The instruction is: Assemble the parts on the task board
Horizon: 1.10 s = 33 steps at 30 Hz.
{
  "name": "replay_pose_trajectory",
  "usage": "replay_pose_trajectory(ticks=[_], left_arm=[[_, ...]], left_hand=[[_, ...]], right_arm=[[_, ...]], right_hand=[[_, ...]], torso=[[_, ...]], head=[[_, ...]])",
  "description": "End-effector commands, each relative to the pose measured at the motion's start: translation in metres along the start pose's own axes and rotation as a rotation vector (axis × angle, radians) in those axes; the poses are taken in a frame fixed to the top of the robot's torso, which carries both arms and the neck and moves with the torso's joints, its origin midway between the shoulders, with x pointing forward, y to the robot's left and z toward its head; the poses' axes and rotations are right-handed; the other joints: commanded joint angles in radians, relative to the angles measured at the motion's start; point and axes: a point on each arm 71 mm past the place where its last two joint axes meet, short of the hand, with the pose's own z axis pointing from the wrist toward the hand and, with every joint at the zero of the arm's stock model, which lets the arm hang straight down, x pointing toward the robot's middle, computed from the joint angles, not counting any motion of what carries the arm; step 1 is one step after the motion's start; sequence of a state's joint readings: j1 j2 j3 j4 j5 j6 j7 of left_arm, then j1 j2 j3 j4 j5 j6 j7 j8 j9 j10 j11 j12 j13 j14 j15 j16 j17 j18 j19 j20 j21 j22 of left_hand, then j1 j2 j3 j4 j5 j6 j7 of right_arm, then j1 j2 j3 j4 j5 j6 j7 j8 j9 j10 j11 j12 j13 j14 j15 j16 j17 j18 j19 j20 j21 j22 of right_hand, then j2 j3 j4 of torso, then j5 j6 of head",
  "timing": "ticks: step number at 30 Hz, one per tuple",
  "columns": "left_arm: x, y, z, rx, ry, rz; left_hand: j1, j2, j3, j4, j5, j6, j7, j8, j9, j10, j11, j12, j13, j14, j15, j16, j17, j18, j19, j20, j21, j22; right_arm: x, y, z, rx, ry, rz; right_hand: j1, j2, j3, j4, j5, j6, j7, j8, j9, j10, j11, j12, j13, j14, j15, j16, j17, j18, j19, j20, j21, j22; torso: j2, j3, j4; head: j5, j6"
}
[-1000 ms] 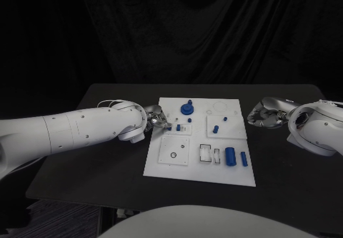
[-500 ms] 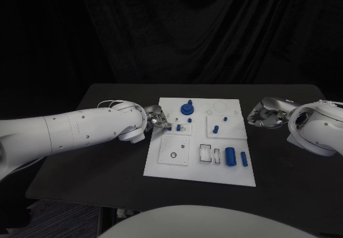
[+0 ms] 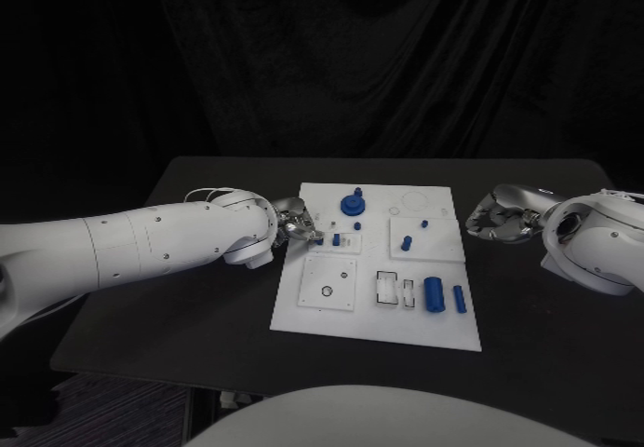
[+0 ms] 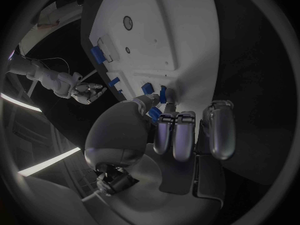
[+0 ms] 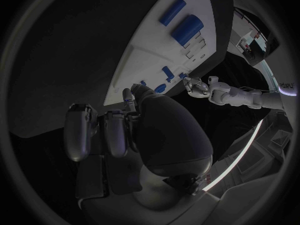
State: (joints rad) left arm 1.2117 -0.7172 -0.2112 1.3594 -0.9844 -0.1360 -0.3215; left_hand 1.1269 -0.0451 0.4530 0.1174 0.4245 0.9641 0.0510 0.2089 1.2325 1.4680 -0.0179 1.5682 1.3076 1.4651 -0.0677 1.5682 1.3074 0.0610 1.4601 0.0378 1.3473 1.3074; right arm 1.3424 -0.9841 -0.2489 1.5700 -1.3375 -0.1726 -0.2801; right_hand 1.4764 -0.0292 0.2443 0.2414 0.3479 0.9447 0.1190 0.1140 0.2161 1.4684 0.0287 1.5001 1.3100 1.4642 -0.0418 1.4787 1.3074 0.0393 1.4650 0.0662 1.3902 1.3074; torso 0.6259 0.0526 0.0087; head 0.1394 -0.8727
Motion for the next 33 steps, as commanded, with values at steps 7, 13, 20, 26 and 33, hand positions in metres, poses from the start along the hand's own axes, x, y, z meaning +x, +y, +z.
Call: replay_pose_trajectory(ticks=[7,13,20,26,33], left_arm=[[0.0016,-0.0009,0.0002,0.028,0.008,-0.001],[-0.0003,0.0023,0.0011,0.022,0.008,0.0],[-0.0019,0.0051,0.0024,0.016,0.009,0.002],[-0.0033,0.0067,0.003,0.015,0.004,0.001],[-0.0044,0.0055,0.0036,0.04,-0.004,-0.001]], left_hand=[[-0.093,-0.014,-0.087,0.084,-0.201,0.007,0.003,-0.021,-0.006,0.103,0.002,0.003,0.263,0.106,-0.001,0.003,0.263,-0.006,0.007,0.004,-0.004,0.188],[-0.141,-0.027,-0.181,0.14,-0.235,0.003,0.01,-0.04,-0.016,0.103,0.009,0.003,0.263,0.106,0.004,0.003,0.263,-0.005,0.006,0.009,-0.009,0.187],[-0.16,-0.025,-0.262,0.167,-0.255,0.006,0.012,-0.053,-0.021,0.103,0.01,0.003,0.263,0.106,0.006,0.003,0.263,-0.004,0.006,0.011,-0.012,0.187],[-0.246,0.012,-0.369,0.173,-0.328,0.016,0.012,-0.06,-0.019,0.103,0.011,0.003,0.263,0.106,0.007,0.003,0.263,-0.004,0.007,0.012,-0.014,0.188],[-0.301,0.058,-0.436,0.175,-0.338,0.028,0.009,-0.053,-0.006,0.103,0.009,0.003,0.263,0.106,0.006,0.003,0.263,-0.004,0.007,0.011,-0.014,0.188]], right_arm=[[0.0023,-0.0018,-0.0006,0.019,0.014,-0.004],[0.0024,-0.0017,-0.0004,0.019,0.014,-0.004],[0.0032,-0.0018,-0.0004,0.019,0.017,-0.004],[0.0036,-0.002,-0.0004,0.019,0.018,-0.004],[0.004,-0.0014,0.0001,0.017,0.019,-0.004]], right_hand=[[0.0,0.002,0.005,-0.001,0.004,-0.001,0.003,-0.005,-0.001,0.009,0.006,-0.005,0.16,0.078,0.007,-0.005,0.173,0.007,0.021,0.008,-0.005,0.2],[0.0,0.002,0.005,-0.001,0.004,-0.001,0.003,-0.005,-0.001,0.009,0.006,-0.005,0.16,0.078,0.007,-0.005,0.173,0.007,0.021,0.008,-0.005,0.2],[0.0,0.002,0.005,-0.001,0.004,-0.001,0.003,-0.005,-0.001,0.009,0.006,-0.005,0.16,0.078,0.007,-0.005,0.173,0.007,0.021,0.008,-0.005,0.2],[-0.001,0.001,0.005,-0.001,0.004,-0.002,0.003,-0.006,-0.001,0.009,0.006,-0.005,0.16,0.077,0.007,-0.006,0.172,0.008,0.02,0.008,-0.006,0.2],[-0.001,0.001,0.005,-0.001,0.004,-0.002,0.003,-0.006,-0.001,0.009,0.006,-0.005,0.16,0.077,0.007,-0.006,0.172,0.008,0.02,0.008,-0.006,0.2]], torso=[[0.001,-0.0002,0.0009],[0.0,0.0001,0.0],[-0.001,0.0,-0.0016],[-0.001,0.0003,-0.0004],[0.0,-0.0003,-0.0004]], head=[[-0.001,0.0],[0.001,0.0],[0.003,0.0],[0.003,0.0],[0.006,0.0]])
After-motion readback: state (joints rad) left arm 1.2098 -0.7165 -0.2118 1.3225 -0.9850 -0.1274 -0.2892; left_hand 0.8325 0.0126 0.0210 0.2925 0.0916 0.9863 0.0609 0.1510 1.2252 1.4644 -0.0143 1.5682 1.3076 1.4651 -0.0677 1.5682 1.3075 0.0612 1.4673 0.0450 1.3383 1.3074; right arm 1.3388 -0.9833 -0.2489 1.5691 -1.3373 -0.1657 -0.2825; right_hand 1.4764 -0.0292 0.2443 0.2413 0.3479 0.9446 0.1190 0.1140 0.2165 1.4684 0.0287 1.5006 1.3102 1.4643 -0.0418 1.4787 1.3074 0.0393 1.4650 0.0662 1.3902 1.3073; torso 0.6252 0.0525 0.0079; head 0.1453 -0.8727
